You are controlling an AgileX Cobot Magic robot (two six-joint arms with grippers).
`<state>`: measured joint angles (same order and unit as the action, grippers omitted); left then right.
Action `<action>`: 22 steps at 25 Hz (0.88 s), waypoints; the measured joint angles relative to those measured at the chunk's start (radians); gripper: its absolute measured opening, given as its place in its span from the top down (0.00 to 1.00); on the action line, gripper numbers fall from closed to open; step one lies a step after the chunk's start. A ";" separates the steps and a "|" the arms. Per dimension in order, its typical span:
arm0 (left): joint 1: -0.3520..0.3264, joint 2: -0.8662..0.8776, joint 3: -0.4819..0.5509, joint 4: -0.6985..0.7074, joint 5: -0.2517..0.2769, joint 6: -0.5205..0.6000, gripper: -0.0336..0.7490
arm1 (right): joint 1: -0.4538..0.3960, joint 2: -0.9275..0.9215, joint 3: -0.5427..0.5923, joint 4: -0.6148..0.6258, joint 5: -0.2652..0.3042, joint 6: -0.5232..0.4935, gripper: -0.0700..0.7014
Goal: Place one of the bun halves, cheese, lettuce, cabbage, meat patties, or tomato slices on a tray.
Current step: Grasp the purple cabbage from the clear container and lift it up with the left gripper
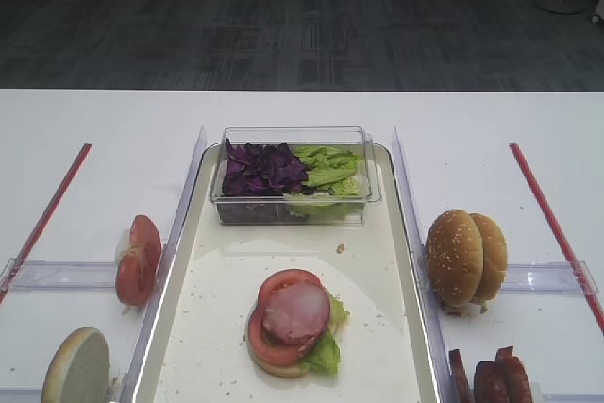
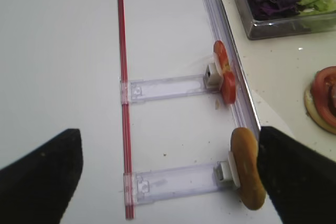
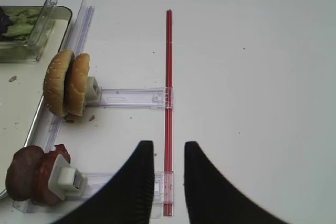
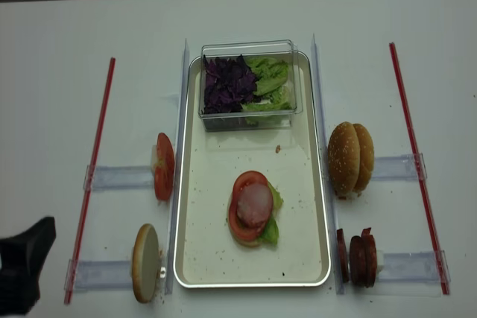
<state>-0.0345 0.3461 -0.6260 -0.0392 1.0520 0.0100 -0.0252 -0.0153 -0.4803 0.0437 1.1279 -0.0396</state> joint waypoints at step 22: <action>0.000 0.870 -0.416 -0.044 -0.133 0.055 0.17 | 0.000 0.000 0.000 0.000 0.000 0.000 0.66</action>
<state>-0.0345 1.2160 -1.0418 -0.0832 0.9189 0.0650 -0.0252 -0.0153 -0.4803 0.0437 1.1279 -0.0396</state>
